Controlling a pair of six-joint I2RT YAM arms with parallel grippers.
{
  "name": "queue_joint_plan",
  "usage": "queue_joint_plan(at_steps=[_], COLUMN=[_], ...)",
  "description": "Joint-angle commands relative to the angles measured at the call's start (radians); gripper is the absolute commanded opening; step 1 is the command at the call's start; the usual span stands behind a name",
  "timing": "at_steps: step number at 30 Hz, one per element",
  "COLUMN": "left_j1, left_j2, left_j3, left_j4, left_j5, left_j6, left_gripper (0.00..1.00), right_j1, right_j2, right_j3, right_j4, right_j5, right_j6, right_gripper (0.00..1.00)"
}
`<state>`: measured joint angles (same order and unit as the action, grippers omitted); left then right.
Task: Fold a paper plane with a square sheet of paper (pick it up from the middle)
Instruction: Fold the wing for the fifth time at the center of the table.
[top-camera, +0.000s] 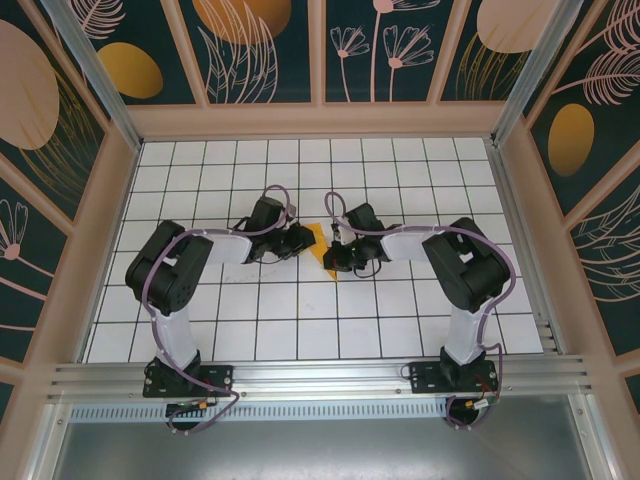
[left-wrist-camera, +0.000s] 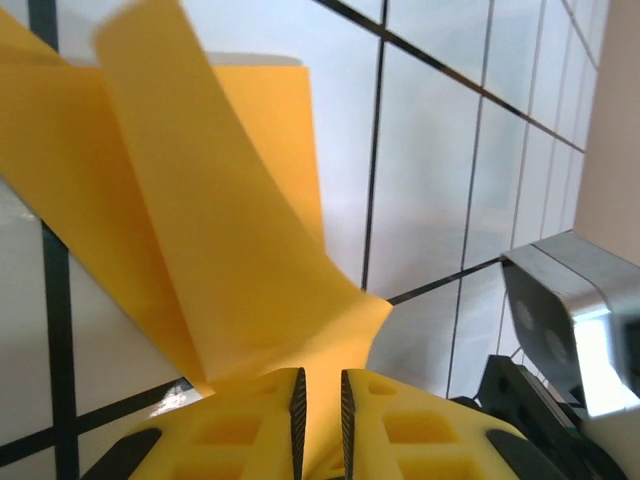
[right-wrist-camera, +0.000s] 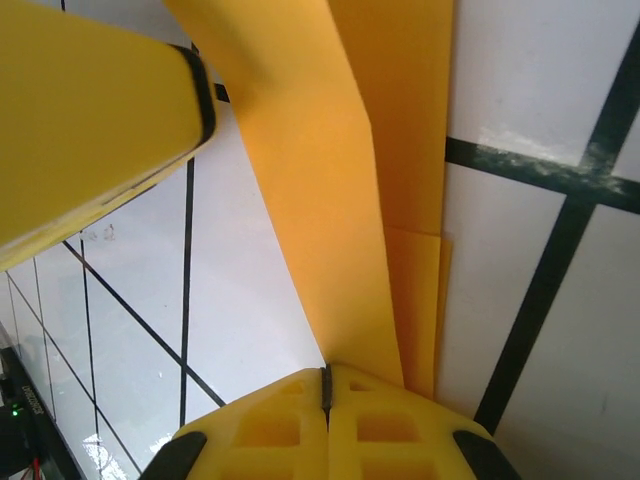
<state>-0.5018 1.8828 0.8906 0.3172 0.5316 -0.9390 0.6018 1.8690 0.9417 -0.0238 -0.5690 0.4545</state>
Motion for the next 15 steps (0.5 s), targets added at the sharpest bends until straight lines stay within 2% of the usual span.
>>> queue_joint_plan(at_steps=[1,15], left_j1=[-0.005,-0.057], left_j2=[-0.008,0.057], left_j3=[-0.031,-0.007], left_j4=[0.100,-0.040], left_j5=[0.041,-0.009], left_j6=[0.001,0.042], left_gripper=[0.18,0.13], right_j1=[-0.007,-0.007], right_j2=[0.034,0.051], right_j3=[-0.030,-0.026], right_j4=[-0.056,-0.075], right_j5=[0.023,0.035], right_j6=[0.019,0.025], right_gripper=[0.02,0.01])
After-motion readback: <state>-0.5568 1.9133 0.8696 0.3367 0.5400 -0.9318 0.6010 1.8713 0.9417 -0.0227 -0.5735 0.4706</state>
